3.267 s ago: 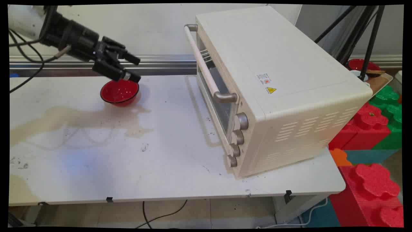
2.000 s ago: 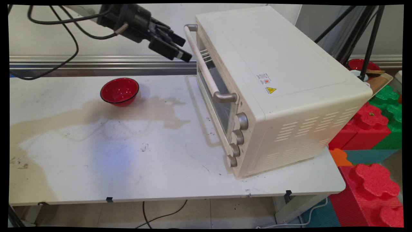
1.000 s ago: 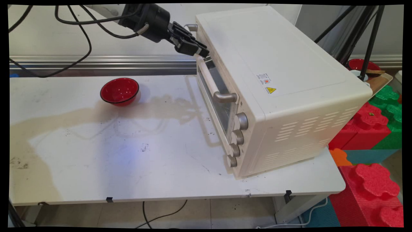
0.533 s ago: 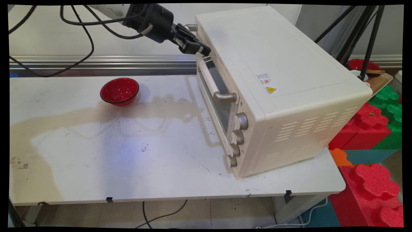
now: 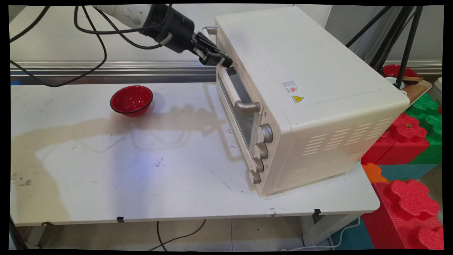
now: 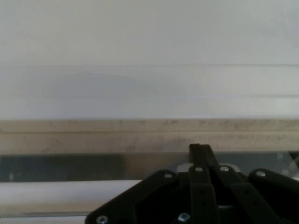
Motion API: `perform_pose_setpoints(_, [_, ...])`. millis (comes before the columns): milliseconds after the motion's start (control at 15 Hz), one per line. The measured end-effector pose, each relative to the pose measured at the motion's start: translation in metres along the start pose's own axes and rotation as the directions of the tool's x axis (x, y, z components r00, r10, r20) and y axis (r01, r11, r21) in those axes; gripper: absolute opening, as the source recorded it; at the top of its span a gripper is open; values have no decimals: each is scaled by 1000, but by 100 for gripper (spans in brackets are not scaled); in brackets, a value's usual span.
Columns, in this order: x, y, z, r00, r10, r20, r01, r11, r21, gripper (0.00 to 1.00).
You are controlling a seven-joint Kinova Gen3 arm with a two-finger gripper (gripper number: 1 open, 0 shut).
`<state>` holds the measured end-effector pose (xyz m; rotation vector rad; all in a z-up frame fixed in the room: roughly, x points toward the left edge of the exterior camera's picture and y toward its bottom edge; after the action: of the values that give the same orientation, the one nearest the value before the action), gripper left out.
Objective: Open the oven
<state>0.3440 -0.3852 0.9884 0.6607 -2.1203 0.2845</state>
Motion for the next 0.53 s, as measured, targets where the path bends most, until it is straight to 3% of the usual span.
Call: perform_pose_setpoints(533, [-13, 1, 3, 1000, 6, 29, -6, 1000, 4, 0])
